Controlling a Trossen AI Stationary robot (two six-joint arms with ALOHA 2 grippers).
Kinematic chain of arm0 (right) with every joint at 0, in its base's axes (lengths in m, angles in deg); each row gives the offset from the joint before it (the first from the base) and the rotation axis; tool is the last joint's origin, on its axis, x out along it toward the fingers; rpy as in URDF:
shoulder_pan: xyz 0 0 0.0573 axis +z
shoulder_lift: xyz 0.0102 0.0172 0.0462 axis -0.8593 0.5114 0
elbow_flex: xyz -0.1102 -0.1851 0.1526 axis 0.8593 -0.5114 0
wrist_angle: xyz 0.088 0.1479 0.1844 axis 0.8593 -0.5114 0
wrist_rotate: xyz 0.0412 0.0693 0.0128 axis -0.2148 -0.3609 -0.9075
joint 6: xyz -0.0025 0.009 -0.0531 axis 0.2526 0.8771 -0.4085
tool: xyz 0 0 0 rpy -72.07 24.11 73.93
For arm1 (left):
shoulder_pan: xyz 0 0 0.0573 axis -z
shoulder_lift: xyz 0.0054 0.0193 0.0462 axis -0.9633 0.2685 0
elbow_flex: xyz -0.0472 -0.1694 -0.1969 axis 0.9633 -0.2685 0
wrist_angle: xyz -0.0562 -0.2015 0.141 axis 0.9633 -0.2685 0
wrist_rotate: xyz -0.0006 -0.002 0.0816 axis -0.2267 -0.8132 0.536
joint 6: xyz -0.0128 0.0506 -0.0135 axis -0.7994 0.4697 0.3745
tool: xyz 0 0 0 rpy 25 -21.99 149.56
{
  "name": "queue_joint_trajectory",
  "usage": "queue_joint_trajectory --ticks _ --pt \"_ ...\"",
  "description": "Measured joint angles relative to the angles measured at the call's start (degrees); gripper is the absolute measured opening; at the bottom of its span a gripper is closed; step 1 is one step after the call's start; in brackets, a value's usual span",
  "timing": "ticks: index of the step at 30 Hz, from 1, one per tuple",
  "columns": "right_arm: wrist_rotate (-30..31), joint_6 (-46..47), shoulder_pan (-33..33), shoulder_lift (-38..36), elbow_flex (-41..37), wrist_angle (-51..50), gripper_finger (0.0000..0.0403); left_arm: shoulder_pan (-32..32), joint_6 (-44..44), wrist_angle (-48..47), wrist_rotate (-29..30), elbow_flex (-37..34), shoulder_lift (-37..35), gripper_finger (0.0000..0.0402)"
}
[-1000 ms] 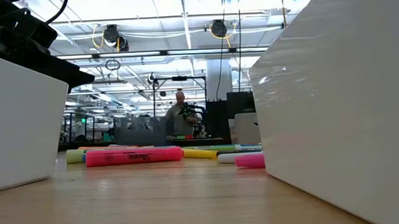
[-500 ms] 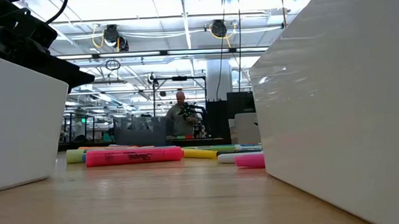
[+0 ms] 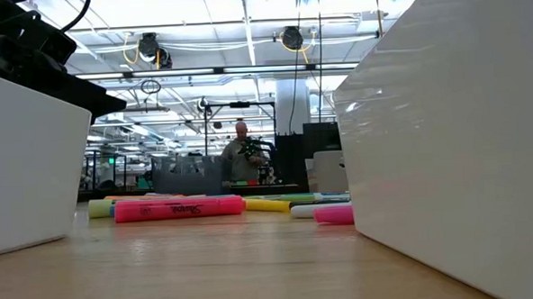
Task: Pick & Place Markers
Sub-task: Put the dark blue marker pen into the gray bin
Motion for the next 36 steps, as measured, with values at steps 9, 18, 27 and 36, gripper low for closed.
queue_joint_trajectory --ticks 9,18,27,36 --pt "-7.35 15.78 -0.01 0.02 0.0 0.56 0.0091 0.0 0.0 0.0 0.02 0.0 0.0 0.0251" --pt "-4.42 6.06 -0.06 1.53 0.0 4.76 0.0098 0.02 0.01 -0.01 0.02 0.0 0.02 0.0251" --pt "2.25 0.23 -1.11 21.75 5.69 6.8 0.0191 0.02 0.0 0.01 0.02 0.0 0.0 0.0251" --pt "-14.02 -0.24 -9.75 43.61 17.3 -7.64 0.0219 0.01 0.0 0.0 0.02 0.0 0.0 0.0251"
